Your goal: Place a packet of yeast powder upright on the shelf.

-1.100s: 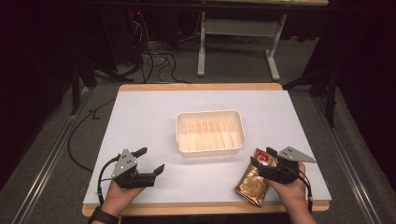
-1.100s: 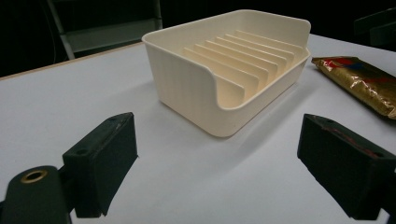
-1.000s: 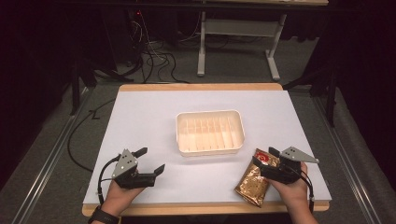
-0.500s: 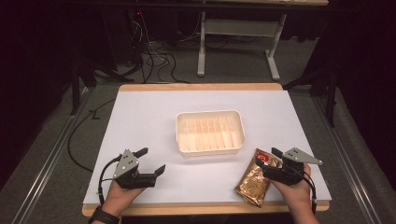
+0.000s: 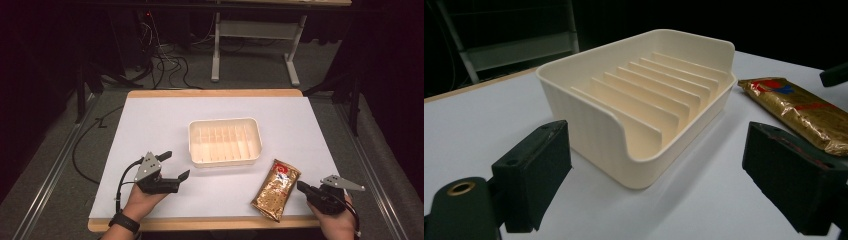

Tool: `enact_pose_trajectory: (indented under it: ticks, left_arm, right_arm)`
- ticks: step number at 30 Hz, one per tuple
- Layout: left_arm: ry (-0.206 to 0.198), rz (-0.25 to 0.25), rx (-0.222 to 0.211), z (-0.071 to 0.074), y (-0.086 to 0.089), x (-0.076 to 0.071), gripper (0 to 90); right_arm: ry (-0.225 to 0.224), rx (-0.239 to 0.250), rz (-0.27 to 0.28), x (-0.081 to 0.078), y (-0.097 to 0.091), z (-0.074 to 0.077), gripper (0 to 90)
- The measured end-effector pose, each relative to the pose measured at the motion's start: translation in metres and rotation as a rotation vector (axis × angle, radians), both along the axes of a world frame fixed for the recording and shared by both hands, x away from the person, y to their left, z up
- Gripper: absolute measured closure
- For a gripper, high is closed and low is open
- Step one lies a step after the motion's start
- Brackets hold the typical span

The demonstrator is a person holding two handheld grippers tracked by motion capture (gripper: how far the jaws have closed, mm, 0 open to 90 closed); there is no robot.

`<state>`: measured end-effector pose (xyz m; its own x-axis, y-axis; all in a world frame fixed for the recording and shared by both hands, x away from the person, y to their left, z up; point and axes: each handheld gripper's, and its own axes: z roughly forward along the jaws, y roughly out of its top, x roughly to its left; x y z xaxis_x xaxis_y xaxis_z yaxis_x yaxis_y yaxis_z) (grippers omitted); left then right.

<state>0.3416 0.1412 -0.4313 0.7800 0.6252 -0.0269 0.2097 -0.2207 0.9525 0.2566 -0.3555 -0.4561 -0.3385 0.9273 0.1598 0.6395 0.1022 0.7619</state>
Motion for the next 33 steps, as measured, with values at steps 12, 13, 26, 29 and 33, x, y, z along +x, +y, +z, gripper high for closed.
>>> enact_pose_trajectory:
  ticks: [12,13,26,29,33]
  left_arm:
    - [-0.003,-0.045,-0.001,0.001,-0.018,0.007,12.6]
    - [-0.004,-0.045,0.002,0.001,-0.017,0.007,12.6]
    - [-0.002,0.016,0.010,-0.001,0.007,-0.003,12.6]
    - [0.002,0.036,0.010,-0.001,0.015,-0.006,12.6]
    - [0.009,0.055,0.017,-0.002,0.022,-0.010,12.6]
  right_arm:
    - [0.115,-0.052,0.148,-0.009,0.022,-0.015,90.0]
    - [0.111,-0.055,0.158,-0.008,0.025,-0.016,90.0]
    - [0.100,-0.071,0.238,0.019,0.055,-0.016,90.0]
    - [0.090,-0.080,0.251,0.026,0.059,-0.016,89.9]
    - [0.092,-0.071,0.273,0.035,0.066,-0.016,87.6]
